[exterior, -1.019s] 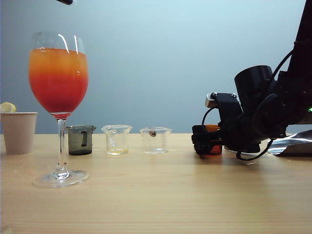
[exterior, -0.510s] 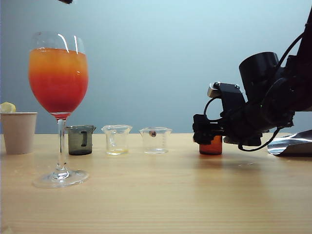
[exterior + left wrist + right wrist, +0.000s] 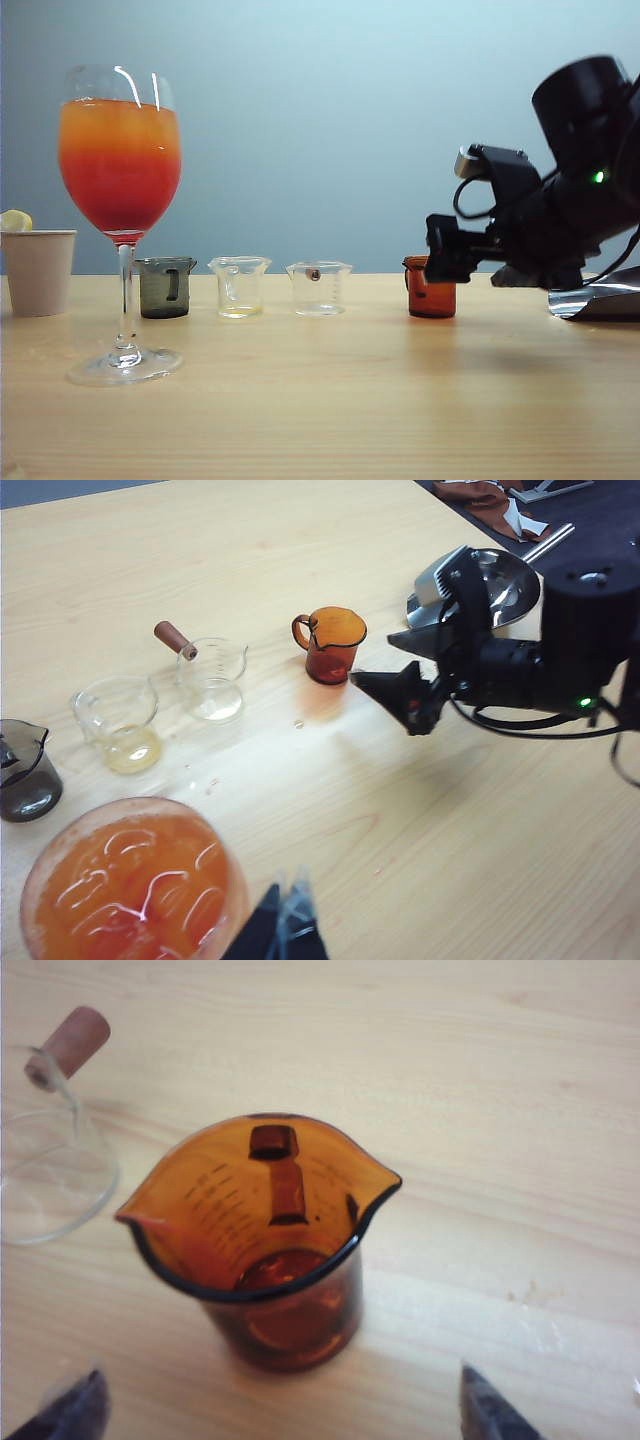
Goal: Pick up the fourth measuring cup from the left, pour the grenadine inside into the goblet, and finally put the measuring cup back in its original place.
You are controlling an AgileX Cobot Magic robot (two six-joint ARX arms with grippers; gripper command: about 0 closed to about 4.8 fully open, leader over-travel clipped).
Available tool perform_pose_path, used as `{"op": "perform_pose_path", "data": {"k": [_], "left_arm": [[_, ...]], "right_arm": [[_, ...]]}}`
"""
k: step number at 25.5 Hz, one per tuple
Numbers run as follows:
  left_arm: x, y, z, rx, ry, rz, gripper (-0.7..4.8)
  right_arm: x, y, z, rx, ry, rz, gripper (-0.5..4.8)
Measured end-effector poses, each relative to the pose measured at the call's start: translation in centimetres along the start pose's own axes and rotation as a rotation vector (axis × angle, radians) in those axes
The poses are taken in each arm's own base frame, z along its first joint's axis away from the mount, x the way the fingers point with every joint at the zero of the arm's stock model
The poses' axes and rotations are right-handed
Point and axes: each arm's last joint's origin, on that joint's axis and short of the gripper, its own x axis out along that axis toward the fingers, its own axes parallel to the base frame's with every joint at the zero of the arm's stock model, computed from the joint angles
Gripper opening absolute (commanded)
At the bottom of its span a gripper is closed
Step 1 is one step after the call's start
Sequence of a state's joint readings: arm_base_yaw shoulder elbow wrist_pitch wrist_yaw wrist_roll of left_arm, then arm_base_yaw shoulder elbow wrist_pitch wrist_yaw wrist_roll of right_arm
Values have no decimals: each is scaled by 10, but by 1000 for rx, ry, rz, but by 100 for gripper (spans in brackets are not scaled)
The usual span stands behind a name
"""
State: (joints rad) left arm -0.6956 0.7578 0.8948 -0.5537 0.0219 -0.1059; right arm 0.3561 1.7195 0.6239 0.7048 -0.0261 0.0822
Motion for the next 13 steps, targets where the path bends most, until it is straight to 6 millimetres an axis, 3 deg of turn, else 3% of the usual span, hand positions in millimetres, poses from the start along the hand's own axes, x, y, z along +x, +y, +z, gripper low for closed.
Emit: {"op": "perform_pose_path", "data": {"k": [2, 3, 13], "left_arm": [[-1, 0, -1, 0, 6, 1, -6], [-2, 0, -1, 0, 8, 2, -6], [-24, 0, -3, 1, -44, -4, -6]], "right_arm": [[-9, 1, 6, 4, 41, 15, 36], [-13, 2, 8, 6, 56, 23, 5], [-69, 8, 48, 5, 41, 59, -8]]}}
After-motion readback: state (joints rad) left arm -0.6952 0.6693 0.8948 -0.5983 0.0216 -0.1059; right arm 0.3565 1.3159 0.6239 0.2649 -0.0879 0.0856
